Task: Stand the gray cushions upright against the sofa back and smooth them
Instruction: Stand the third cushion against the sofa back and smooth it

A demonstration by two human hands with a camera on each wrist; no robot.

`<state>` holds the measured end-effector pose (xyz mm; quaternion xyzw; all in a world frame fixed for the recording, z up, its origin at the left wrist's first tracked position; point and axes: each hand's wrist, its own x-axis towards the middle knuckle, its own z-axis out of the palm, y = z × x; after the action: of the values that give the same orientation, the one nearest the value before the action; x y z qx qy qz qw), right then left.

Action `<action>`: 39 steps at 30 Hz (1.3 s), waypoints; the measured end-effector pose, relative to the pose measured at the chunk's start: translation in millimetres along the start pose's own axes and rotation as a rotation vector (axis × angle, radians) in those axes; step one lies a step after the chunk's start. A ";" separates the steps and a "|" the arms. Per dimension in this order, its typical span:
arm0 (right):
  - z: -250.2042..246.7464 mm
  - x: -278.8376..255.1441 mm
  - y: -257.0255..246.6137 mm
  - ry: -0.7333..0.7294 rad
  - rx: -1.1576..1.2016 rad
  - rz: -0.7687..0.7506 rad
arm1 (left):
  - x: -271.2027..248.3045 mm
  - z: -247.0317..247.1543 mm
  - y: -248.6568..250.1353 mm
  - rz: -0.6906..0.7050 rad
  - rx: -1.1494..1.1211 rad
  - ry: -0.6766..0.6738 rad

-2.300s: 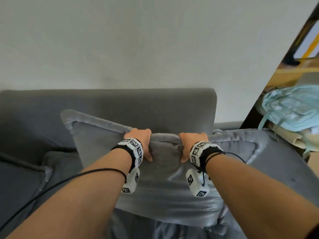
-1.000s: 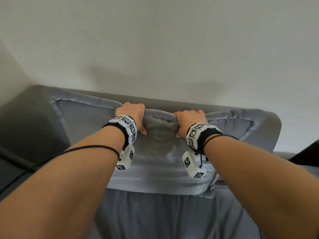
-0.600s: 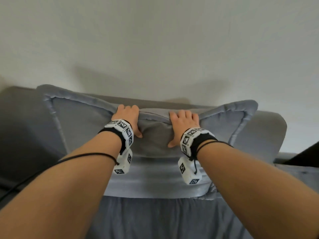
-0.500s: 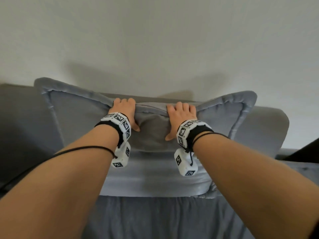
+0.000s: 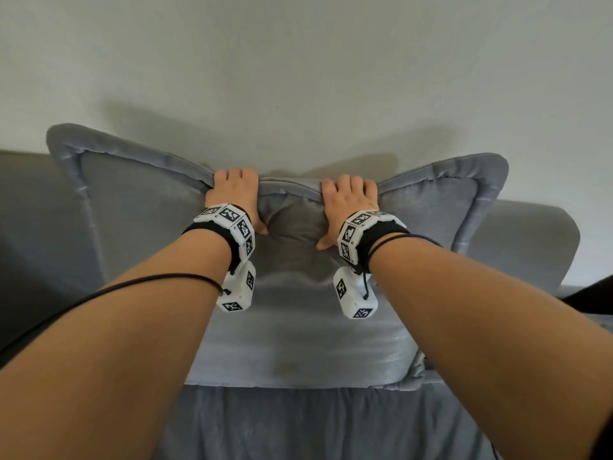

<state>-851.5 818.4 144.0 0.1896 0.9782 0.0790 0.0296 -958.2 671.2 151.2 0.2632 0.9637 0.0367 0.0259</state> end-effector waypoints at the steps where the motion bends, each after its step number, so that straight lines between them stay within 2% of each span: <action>1: 0.5 1.3 -0.2 -0.001 -0.001 0.003 | 0.3 0.3 0.2 -0.003 0.003 0.007; 8: 5.2 3.7 -1.8 0.045 0.006 0.014 | -1.2 6.4 0.6 -0.028 -0.048 0.068; 12: 9.0 -1.5 -4.3 0.081 0.005 0.017 | -15.5 20.0 3.3 -0.085 -0.159 0.195; 16: 7.6 -10.6 -3.2 0.104 0.011 0.019 | -27.5 34.5 11.4 -0.153 -0.156 0.334; 20: 6.3 -19.9 -2.3 0.120 0.030 0.008 | -37.6 31.5 13.1 -0.318 -0.274 0.138; 22: 6.2 -26.9 -1.9 0.132 0.045 -0.002 | -44.5 30.4 12.7 -0.342 -0.337 0.084; 27: 11.6 -45.5 -4.1 0.114 0.064 0.017 | -53.7 28.5 6.2 -0.332 -0.345 -0.038; 32: 23.9 -68.9 1.5 0.055 0.061 -0.022 | -54.6 22.9 6.0 -0.288 -0.154 -0.216; 36: 19.4 -61.3 14.0 -0.088 -0.003 -0.090 | -49.4 27.9 7.2 -0.272 -0.086 -0.258; 39: 19.5 -46.0 15.0 -0.121 -0.024 -0.068 | -40.0 29.7 6.8 -0.271 -0.079 -0.248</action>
<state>-801.7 817.7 128.5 0.1605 0.9795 0.0779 0.0933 -918.3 658.4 123.4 0.1323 0.9775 0.0377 0.1597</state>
